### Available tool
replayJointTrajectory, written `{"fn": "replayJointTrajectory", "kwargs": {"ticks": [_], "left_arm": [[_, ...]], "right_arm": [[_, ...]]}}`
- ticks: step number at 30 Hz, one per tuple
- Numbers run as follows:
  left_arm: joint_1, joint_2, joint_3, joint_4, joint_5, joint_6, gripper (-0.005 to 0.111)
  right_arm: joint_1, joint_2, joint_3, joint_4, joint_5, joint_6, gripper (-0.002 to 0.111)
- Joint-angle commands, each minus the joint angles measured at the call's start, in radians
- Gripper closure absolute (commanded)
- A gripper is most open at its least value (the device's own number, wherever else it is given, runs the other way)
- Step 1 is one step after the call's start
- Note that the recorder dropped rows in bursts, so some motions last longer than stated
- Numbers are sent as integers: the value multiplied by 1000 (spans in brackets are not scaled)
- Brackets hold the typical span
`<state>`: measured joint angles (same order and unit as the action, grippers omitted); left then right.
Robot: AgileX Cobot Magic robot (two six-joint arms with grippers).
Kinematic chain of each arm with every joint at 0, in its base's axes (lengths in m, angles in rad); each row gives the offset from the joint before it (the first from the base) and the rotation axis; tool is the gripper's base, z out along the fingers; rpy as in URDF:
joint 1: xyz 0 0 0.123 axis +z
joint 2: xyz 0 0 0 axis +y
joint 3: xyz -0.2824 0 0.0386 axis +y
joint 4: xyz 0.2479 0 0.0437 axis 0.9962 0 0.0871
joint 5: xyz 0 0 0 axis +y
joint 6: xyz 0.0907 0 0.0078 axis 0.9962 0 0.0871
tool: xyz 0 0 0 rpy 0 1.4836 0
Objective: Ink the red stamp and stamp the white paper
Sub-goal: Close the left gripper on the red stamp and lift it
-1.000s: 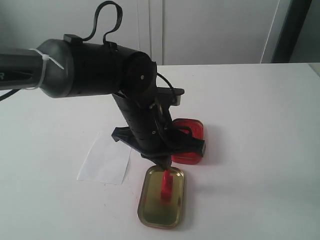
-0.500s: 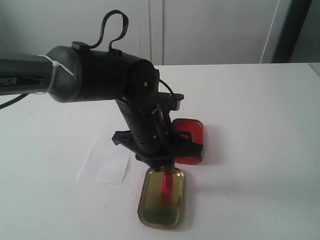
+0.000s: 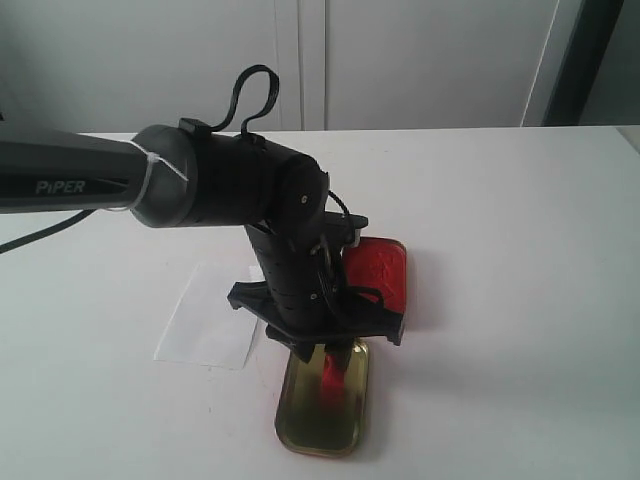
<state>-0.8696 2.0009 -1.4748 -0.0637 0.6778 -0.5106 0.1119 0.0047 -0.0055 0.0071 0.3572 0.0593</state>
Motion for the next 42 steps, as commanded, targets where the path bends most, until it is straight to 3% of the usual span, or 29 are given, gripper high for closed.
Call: {"fn": "replayJointTrajectory", "kwargs": {"ticks": [1,21,24,30,37,42], "left_arm": [[-4,-3,-4,-5,13,-8,60],[-4,34,-4,-3,20,-6,62],[-4,34,-4,-3,20,-6,73],[-4,34,-4,-3,22,-6,107],[-4,28,-28,-3,48,1,107],[-4,12,-82,-10,139,101,107]], "right_arm": [[-4,-5,6,1,-13,4,108],[-4,-5,6,1,-13,4,108],[-4,-5,6,1,-13,4,108],[-4,-5,6,1,-13,4,108],[-4,-5,6,1,-13,4,108],[-4,-5,6,1,-13,4,108]]}}
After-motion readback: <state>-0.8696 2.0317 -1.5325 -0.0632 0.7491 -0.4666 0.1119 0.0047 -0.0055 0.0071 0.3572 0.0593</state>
